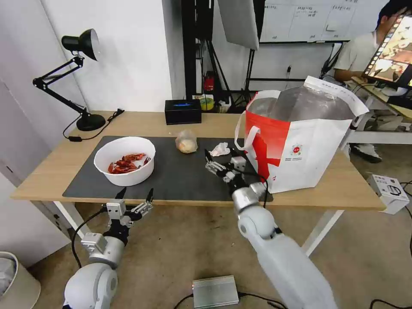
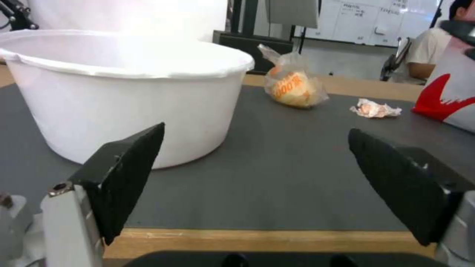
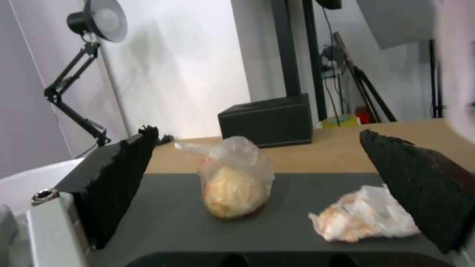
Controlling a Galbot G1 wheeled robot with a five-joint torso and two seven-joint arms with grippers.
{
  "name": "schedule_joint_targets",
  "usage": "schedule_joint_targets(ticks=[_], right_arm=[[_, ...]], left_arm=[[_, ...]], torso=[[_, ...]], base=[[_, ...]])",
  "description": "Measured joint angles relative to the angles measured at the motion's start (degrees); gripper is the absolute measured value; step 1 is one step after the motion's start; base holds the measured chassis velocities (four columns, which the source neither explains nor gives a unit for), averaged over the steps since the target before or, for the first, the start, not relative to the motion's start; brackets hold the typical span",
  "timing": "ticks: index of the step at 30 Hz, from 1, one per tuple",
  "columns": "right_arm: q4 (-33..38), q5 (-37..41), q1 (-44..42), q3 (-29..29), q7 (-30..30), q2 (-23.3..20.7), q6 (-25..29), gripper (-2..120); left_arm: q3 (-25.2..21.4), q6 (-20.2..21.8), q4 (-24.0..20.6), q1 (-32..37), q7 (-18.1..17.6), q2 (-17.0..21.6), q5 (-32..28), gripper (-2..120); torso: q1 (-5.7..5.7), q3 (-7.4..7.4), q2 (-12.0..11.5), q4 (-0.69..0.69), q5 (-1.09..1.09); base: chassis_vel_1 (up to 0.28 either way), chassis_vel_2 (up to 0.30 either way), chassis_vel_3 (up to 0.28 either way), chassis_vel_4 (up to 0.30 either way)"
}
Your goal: Pick up the trash from the table and place it into the takeout bag.
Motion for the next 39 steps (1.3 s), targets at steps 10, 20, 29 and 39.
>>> schedule_joint_targets(ticks=[10, 20, 29, 39], right_arm=[[-7.0, 1.7, 8.0, -3.9, 2.9, 2.4, -1.4, 100], [-15.1, 5.9, 18.5, -6.8, 12.0, 5.7, -9.1, 100], [-18.2, 8.1, 20.7, -7.4, 19.3, 7.7, -14.6, 100], [-18.1, 11.8, 20.5, -6.6, 28.3, 7.9, -23.1, 100]], left_arm=[[-0.5, 0.0, 0.0, -0.2, 0.0, -0.5, 0.0, 100], [-2.1, -0.6, 0.4, -0.4, 0.9, -0.5, -1.2, 100], [-2.4, -1.0, 0.8, -0.4, 1.1, -0.9, -1.6, 100], [-3.7, -1.1, 1.9, -0.5, 2.0, -0.8, -2.2, 100]], torso=[[0.00, 0.00, 0.0, 0.00, 0.00], [0.00, -0.01, 0.0, 0.00, 0.00], [-0.01, 0.00, 0.0, 0.00, 0.00], [-0.01, 0.00, 0.0, 0.00, 0.00]], base=[[0.000, 0.000, 0.000, 0.000], [0.000, 0.000, 0.000, 0.000], [0.000, 0.000, 0.000, 0.000], [0.000, 0.000, 0.000, 0.000]])
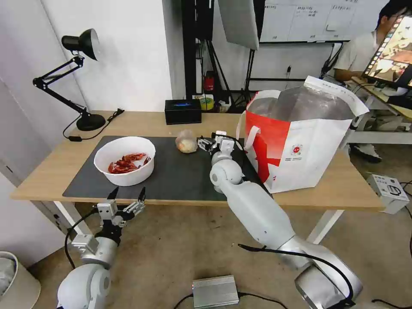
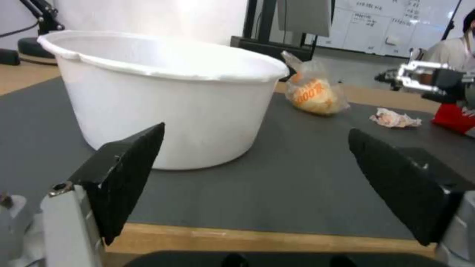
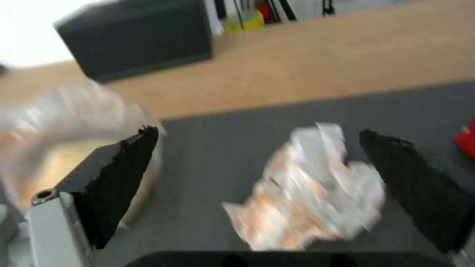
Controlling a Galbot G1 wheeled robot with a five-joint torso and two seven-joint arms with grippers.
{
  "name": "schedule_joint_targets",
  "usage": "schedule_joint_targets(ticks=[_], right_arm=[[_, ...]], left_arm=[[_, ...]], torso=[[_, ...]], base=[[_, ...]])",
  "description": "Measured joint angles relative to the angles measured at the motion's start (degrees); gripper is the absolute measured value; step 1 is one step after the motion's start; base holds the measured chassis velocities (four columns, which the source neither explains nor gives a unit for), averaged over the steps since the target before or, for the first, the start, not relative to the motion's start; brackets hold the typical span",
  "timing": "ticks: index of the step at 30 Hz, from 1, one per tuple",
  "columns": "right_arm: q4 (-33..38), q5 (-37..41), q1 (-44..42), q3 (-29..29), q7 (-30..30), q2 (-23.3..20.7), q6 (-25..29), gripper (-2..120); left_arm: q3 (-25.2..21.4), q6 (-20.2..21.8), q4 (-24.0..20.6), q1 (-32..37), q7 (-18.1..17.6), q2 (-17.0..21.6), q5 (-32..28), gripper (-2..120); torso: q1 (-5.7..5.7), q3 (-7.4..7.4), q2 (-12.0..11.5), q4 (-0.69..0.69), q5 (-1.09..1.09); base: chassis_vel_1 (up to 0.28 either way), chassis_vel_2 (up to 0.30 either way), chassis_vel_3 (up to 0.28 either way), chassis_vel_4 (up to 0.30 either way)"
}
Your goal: Pick up the trash from the table and place it into the takeout bag.
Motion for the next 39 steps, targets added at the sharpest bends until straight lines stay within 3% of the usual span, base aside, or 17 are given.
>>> schedule_joint_targets(ticks=[21, 39], right_arm=[[-3.0, 1.1, -1.2, 2.6, -0.4, 0.1, -1.1, 97], [-4.3, 3.2, -1.7, 3.5, 0.3, 1.3, -1.4, 36]], left_arm=[[0.6, -1.1, 1.5, 0.0, 0.3, -0.4, 0.3, 100], [0.3, -1.4, 1.7, 0.2, 0.2, -1.0, 0.3, 100]], torso=[[0.00, 0.00, 0.0, 0.00, 0.00], [-0.02, -0.03, 0.0, -0.05, -0.02]], base=[[0.000, 0.000, 0.000, 0.000], [0.000, 0.000, 0.000, 0.000]])
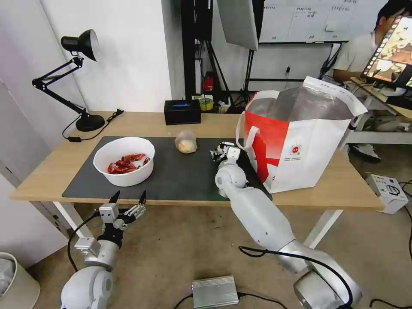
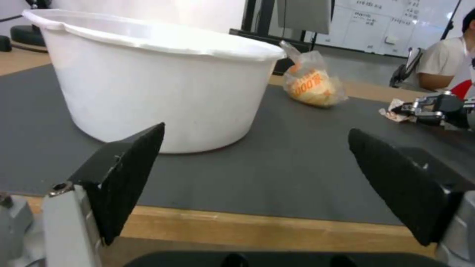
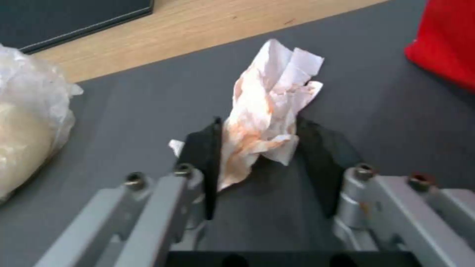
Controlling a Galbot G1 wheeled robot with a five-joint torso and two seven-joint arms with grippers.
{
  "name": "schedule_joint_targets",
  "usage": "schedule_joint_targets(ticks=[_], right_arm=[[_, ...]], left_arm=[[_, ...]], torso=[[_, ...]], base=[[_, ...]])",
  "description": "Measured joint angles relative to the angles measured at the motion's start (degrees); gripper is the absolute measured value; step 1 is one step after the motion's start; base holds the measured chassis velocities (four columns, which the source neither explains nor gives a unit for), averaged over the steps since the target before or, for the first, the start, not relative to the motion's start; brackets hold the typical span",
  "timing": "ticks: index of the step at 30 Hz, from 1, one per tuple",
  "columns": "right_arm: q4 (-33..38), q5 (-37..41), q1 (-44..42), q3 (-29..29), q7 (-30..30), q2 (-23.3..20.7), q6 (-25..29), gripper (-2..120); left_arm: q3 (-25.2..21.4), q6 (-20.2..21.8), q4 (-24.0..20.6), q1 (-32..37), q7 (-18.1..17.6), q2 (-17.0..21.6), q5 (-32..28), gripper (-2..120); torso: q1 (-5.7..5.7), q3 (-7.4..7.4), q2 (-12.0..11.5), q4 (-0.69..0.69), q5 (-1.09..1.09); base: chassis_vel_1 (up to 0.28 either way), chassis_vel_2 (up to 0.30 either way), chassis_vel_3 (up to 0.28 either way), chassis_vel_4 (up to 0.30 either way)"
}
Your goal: Pick up the trash from the table and place it into the takeout bag.
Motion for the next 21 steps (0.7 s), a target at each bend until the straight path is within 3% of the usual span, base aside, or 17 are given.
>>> schedule_joint_targets(ticks=[7, 11, 21], right_arm=[[-0.5, 0.3, -0.1, 0.3, -0.2, 0.2, 0.1, 7], [-0.3, 0.3, -0.3, 0.0, -1.1, 0.2, 0.4, 0], [0.5, -2.1, -1.5, -0.9, -3.6, 0.0, 3.0, 0]], left_arm=[[0.0, -0.2, 0.1, 0.1, 0.0, -0.5, 0.1, 100], [0.0, -0.2, 0.1, 0.1, 0.0, -0.6, 0.1, 100], [0.0, -0.2, -0.2, 0.1, 0.0, -1.0, 0.1, 100]], torso=[[0.01, 0.02, 0.0, 0.05, 0.02], [0.01, 0.02, 0.0, 0.10, 0.03], [0.02, 0.04, 0.0, 0.07, 0.04]], base=[[0.000, 0.000, 0.000, 0.000], [0.000, 0.000, 0.000, 0.000], [0.000, 0.000, 0.000, 0.000]])
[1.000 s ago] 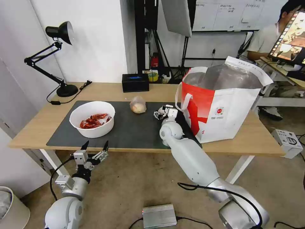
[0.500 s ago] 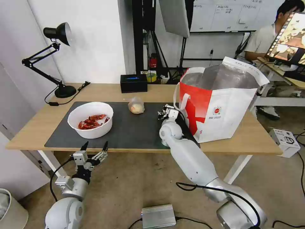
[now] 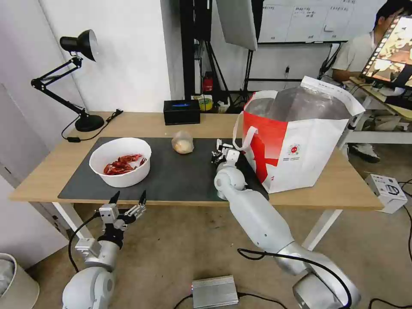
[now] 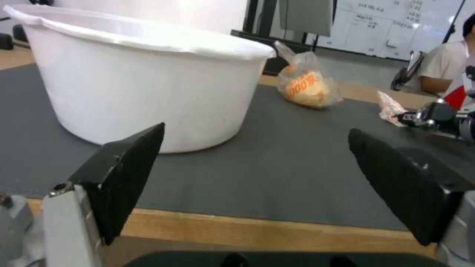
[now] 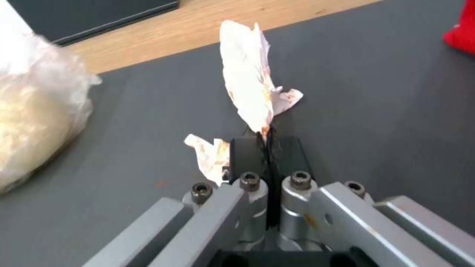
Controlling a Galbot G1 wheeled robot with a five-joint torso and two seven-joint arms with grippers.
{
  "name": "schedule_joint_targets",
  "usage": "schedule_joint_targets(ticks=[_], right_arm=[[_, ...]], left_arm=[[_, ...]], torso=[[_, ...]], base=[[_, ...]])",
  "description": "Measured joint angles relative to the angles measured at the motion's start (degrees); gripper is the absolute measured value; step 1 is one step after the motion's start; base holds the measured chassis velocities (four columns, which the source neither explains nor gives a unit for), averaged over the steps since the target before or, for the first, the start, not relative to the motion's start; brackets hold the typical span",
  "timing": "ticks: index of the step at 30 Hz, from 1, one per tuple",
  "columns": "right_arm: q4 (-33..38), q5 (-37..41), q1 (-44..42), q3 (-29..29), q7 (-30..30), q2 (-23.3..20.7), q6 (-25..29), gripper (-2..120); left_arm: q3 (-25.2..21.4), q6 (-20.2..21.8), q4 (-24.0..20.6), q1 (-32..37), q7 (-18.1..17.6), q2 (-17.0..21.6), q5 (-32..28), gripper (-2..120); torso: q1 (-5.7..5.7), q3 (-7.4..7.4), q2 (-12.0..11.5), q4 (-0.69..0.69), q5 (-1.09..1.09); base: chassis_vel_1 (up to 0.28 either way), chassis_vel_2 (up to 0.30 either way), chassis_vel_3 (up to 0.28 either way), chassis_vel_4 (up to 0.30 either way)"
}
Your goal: Pick up the trash from the table and place it into the takeout bag.
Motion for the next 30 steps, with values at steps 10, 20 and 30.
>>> schedule_joint_targets(ticks=[10, 20, 30], right_arm=[[3.8, -4.6, -2.3, -1.3, -3.1, -2.4, 3.4, 0], [11.8, -11.5, -7.6, -1.7, -11.4, -8.2, 10.2, 0], [19.9, -16.2, -11.9, -1.6, -20.0, -14.1, 17.1, 0]], left_arm=[[-0.1, -0.2, 0.0, 0.0, 0.0, -0.2, 0.1, 100], [0.0, -0.2, -0.2, -0.1, 0.0, -0.1, 0.1, 100], [0.5, 0.1, -0.8, -0.1, -0.1, 0.2, 0.1, 100]], torso=[[0.00, 0.00, 0.0, -0.02, 0.00], [0.00, -0.02, 0.0, -0.02, -0.01], [-0.01, -0.02, 0.0, -0.02, -0.02]], base=[[0.000, 0.000, 0.000, 0.000], [0.000, 0.000, 0.000, 0.000], [0.000, 0.000, 0.000, 0.000]])
